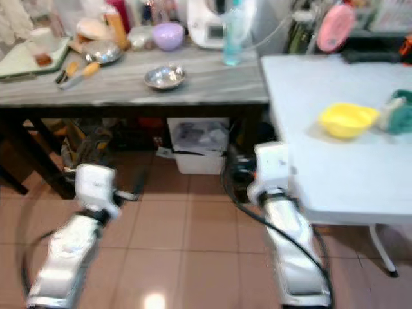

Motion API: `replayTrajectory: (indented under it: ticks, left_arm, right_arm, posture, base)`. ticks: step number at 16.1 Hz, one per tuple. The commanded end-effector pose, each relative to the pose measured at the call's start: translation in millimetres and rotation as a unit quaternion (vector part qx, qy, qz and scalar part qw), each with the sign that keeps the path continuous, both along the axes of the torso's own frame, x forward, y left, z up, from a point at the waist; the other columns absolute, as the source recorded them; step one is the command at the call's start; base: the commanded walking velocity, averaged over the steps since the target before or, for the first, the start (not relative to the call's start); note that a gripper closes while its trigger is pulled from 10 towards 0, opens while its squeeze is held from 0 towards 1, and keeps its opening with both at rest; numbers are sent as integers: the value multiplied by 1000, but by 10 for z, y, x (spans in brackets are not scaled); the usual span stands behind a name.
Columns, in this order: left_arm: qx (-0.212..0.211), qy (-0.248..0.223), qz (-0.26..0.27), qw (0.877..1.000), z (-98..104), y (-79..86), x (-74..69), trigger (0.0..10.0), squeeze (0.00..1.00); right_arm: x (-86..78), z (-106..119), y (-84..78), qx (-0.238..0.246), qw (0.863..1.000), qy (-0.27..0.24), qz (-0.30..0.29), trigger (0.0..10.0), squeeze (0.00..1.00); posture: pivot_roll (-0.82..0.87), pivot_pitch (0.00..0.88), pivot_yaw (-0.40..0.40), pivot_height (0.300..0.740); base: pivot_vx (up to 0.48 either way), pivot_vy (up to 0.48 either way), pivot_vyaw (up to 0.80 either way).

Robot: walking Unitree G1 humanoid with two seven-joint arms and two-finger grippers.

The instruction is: Setting the table

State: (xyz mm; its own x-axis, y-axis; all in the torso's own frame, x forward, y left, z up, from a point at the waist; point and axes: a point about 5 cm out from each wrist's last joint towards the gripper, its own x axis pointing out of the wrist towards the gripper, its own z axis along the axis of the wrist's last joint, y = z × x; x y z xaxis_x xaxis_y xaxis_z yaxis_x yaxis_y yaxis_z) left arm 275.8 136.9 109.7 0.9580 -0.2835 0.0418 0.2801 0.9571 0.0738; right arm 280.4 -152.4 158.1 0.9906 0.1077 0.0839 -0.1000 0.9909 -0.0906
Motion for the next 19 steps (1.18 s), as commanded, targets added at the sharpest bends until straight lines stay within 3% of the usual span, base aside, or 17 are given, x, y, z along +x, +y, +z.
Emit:
replayTrajectory:
  ticks: [1,19]
  left_arm:
    - [12,-8,5,1000,38,73,12,10000,0]
    - [12,-6,-2,1000,28,45,14,10000,0]
  right_arm:
    - [6,59,70,8,1000,-12,13,10000,0]
    - [3,74,119,3,1000,-19,21,10000,0]
  posture:
    - [-50,85,53,740]
    - [-52,95,58,740]
  base:
    - [0,-409,0]
    - [0,-477,0]
